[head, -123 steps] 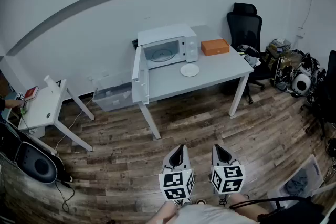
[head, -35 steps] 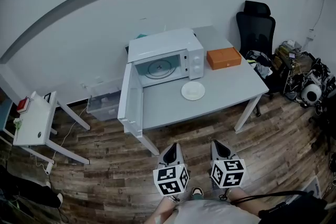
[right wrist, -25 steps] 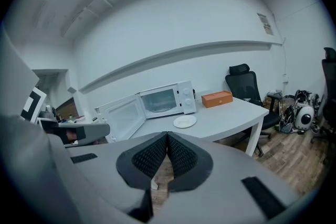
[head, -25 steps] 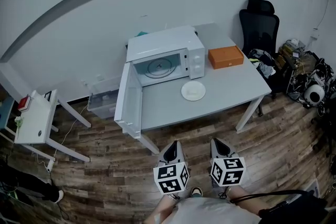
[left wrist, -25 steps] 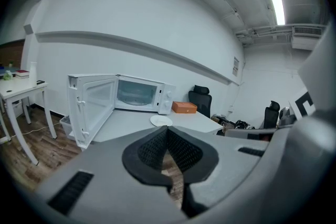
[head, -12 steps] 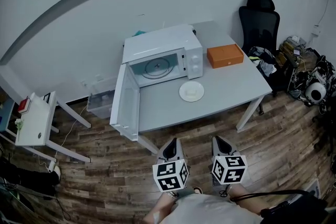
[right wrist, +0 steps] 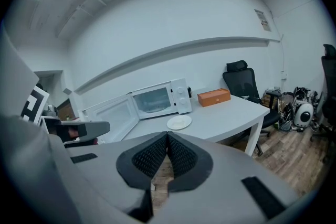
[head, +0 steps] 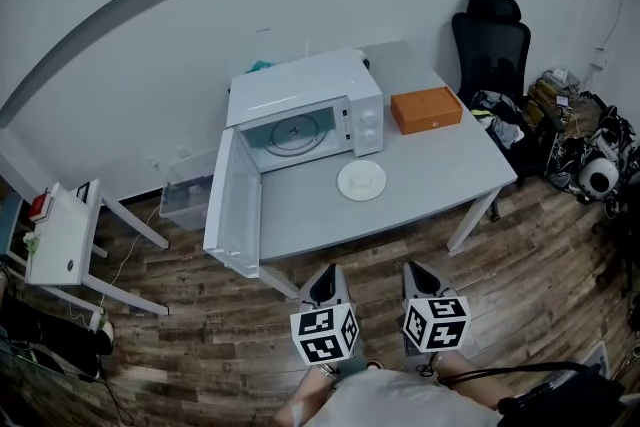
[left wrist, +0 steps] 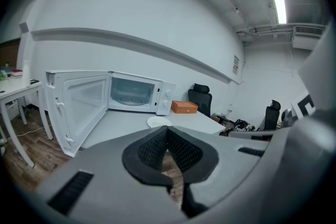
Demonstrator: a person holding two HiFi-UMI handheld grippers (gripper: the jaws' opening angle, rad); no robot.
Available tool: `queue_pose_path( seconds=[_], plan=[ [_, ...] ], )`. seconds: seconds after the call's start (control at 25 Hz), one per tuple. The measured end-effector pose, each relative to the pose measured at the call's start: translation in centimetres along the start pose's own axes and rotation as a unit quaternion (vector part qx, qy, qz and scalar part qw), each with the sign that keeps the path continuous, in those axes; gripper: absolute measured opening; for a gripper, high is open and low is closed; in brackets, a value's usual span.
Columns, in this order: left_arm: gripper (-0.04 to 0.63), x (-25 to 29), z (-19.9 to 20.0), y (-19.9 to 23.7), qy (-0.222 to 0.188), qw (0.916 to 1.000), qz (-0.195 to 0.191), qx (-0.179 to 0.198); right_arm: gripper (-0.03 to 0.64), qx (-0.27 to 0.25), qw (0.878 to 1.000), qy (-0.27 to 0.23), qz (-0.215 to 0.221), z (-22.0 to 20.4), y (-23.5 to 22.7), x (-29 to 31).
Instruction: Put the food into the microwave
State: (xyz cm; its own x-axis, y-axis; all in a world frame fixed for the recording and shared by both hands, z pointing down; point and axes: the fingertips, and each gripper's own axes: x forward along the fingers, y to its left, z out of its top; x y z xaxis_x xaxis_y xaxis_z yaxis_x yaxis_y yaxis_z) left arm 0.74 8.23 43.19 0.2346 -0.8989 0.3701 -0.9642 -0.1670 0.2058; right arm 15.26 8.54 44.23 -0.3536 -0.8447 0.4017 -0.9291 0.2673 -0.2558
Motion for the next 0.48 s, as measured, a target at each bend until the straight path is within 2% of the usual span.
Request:
queue_pose_path(
  seconds=[0.28,0.48],
  plan=[
    [0.002,3.3,0.9,0.9,-0.002,1.0,-0.005,0.007,0.017,-0.007,1.0,0.002,0.0,0.7,-0.3,2.9],
    [0.002,5.8,2.6,1.8,-0.007,0.9999,-0.01,0.012,0.017,-0.027,1.0,-0.009,0.001,2.8,0.2,5.3]
  ],
)
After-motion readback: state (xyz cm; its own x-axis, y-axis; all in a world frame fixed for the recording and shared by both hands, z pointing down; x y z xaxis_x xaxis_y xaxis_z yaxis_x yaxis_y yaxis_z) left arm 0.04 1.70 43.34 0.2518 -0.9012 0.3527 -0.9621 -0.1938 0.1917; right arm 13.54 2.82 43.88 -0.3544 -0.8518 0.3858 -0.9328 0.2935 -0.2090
